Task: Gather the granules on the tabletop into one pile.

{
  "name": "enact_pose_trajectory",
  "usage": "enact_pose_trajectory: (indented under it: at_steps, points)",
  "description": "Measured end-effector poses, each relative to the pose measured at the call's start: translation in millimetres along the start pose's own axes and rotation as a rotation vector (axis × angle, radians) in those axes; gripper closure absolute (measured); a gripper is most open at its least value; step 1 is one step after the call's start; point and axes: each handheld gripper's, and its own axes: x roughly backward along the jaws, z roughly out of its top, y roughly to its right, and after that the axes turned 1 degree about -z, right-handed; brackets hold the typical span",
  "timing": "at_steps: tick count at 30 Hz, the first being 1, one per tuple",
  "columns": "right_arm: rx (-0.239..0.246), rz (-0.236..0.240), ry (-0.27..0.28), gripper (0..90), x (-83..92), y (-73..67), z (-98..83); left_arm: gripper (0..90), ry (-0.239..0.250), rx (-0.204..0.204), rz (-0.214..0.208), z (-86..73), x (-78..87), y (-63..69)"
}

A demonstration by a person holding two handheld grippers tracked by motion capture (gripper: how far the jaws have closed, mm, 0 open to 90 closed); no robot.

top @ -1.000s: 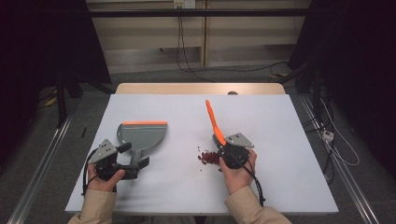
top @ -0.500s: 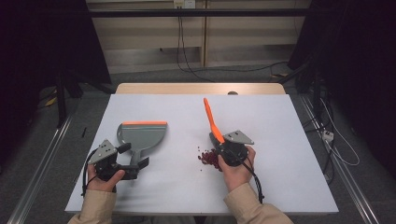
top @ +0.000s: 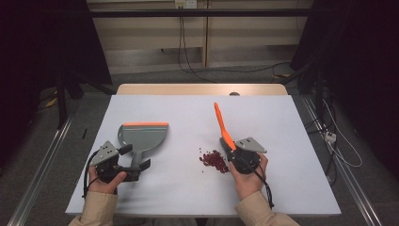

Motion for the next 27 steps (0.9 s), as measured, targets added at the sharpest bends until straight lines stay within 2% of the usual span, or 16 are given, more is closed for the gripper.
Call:
enact_pose_trajectory:
  at_steps: [6, 18, 20, 27]
  points:
    - [0.024, 0.01, 0.005, 71.2, -3.5, -11.7, 1.0, 5.1, 0.002, 0.0, -0.002, 0.0, 0.6, -0.3]
    - [-0.012, 0.067, 0.013, 71.2, -9.4, -10.9, 4.4, 4.8, -0.014, 0.003, 0.01, -1.3, 0.7, 0.2]
    - [-0.031, 0.085, 0.016, 71.2, -10.6, -10.2, 4.7, 4.8, -0.016, 0.0, 0.01, -1.3, 0.4, 0.7]
    - [-0.019, 0.095, 0.025, 71.1, -11.0, -12.7, 7.8, 4.8, -0.024, 0.006, 0.014, -2.5, -1.0, 0.9]
